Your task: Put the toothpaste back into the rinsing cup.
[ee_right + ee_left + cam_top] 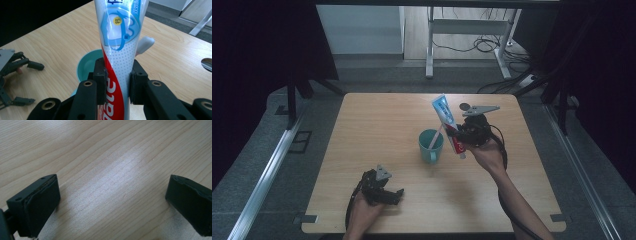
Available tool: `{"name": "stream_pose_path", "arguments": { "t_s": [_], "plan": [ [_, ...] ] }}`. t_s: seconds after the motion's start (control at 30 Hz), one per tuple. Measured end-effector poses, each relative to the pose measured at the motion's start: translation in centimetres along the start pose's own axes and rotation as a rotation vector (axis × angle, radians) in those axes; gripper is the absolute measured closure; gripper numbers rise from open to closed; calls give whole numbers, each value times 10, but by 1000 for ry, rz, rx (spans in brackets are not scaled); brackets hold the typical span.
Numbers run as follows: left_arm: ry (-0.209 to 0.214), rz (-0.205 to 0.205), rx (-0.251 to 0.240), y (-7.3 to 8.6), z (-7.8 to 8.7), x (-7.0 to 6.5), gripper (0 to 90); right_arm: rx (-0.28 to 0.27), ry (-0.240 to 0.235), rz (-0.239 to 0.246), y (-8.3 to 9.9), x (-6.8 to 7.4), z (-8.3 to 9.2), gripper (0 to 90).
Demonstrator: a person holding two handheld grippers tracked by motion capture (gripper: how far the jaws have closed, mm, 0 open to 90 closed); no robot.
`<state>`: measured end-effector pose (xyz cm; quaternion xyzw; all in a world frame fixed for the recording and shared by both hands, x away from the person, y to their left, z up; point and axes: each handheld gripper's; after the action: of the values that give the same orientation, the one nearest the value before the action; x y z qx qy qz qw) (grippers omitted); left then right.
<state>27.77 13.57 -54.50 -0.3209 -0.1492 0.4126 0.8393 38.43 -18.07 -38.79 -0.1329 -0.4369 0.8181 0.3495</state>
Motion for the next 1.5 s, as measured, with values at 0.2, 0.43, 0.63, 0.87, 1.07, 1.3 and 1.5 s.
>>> {"name": "stream_pose_path", "arguments": {
  "t_s": [0.2, 0.43, 0.63, 0.87, 1.07, 1.3, 1.5],
  "plan": [
    [0, 0, 0, 0, 0, 0, 0, -12, 1, -3, -5, 1, -5, 722],
    [0, -1, 0, 0, 0, 0, 0, -24, -8, -1, -12, 5, -14, 725],
    [0, -1, 0, 0, 0, 0, 0, -29, -12, 3, -18, 9, -22, 727],
    [0, 0, -1, 0, 0, 0, 0, -39, -9, 15, -26, 14, -30, 728],
    [1, 0, -1, 0, 0, 0, 0, -48, -12, 26, -34, 18, -37, 727],
    [1, -2, 1, 0, 0, 0, 0, -57, -12, 38, -41, 22, -46, 727],
    [0, -3, 2, 0, 0, 0, 0, -56, -15, 44, -44, 24, -55, 727]
  ]
}}
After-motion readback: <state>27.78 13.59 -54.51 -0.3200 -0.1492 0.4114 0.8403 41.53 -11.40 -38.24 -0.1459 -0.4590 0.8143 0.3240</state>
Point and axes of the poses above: each handheld gripper's, and its own axes: z roughly backward along the jaws, y roughly out of its underside, x roughly to its left, and after that the axes turned 1 degree about -z, right-handed
